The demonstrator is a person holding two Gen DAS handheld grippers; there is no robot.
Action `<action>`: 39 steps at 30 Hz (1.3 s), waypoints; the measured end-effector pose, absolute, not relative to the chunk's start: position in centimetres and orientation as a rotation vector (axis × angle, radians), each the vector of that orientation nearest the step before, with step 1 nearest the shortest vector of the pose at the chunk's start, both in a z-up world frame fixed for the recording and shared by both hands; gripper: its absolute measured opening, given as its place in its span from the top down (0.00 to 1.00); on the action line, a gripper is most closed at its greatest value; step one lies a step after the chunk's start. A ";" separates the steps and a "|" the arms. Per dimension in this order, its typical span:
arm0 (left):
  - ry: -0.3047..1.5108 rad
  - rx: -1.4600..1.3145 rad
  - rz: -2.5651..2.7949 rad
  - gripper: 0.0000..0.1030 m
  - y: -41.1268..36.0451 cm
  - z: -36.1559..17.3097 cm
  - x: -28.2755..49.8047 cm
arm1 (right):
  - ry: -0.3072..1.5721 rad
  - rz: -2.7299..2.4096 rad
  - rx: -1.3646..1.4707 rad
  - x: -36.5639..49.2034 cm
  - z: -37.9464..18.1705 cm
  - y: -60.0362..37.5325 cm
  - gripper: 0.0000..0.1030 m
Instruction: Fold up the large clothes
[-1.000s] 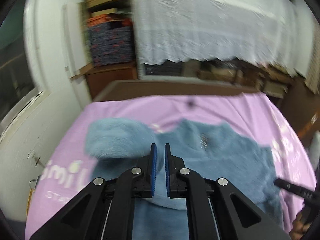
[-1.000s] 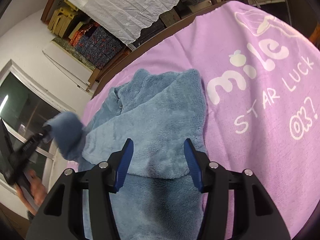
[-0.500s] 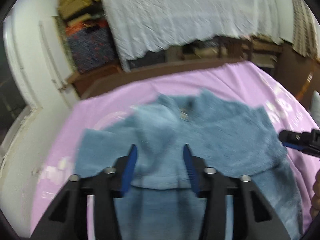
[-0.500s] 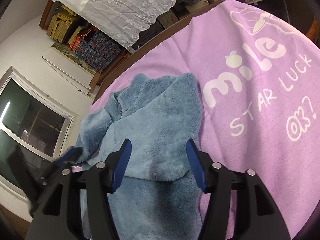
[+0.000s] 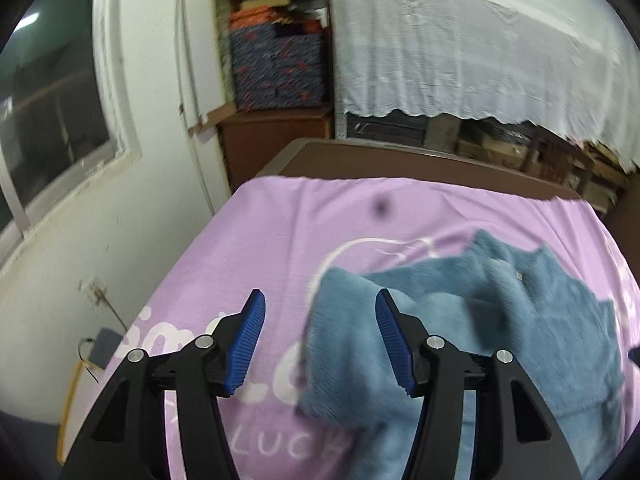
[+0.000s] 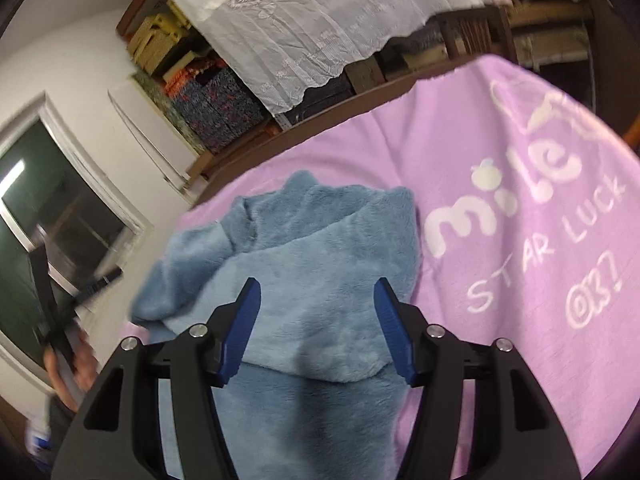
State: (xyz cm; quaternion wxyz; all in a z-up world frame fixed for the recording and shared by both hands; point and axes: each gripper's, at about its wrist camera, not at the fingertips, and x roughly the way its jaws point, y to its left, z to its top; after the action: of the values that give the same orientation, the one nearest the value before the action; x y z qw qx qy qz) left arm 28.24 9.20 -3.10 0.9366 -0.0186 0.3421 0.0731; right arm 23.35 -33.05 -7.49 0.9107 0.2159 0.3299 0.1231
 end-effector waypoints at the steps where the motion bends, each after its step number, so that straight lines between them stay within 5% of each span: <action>1: 0.708 -0.055 0.151 0.44 9.9 -3.4 28.5 | 0.684 0.241 0.429 23.5 -7.7 -32.8 0.44; 8: 0.813 -0.185 0.200 0.44 15.7 -6.6 30.5 | 0.779 0.286 0.403 26.5 -5.9 -26.6 0.42; 12: 0.799 -0.259 0.192 0.44 17.6 -6.1 29.8 | 0.788 0.288 0.214 30.4 -3.0 -18.7 0.28; 21: 0.774 -0.268 0.165 0.38 17.6 -4.8 29.2 | 0.843 0.191 -0.126 35.9 -3.4 -7.5 0.27; 23: 0.780 -0.274 0.159 0.38 17.6 -4.8 29.4 | 0.829 0.137 -0.179 36.4 -4.3 -6.8 0.41; 25: 0.783 -0.280 0.150 0.38 17.6 -4.8 29.3 | 0.854 0.144 -0.141 36.9 -5.0 -7.4 0.92; 35: 0.763 -0.209 0.161 0.38 16.3 -4.6 28.9 | 0.581 0.250 0.098 30.7 2.6 -14.8 0.92; 39: 0.796 -0.165 0.133 0.38 15.1 -5.3 29.3 | 0.565 0.164 0.123 28.7 1.5 -19.7 0.91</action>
State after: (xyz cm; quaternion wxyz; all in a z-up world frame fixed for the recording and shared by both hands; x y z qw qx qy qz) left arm 29.26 15.14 -5.32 0.9164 -0.0800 0.3868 0.0646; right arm 28.73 -19.72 1.51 0.9552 0.0608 0.2780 0.0809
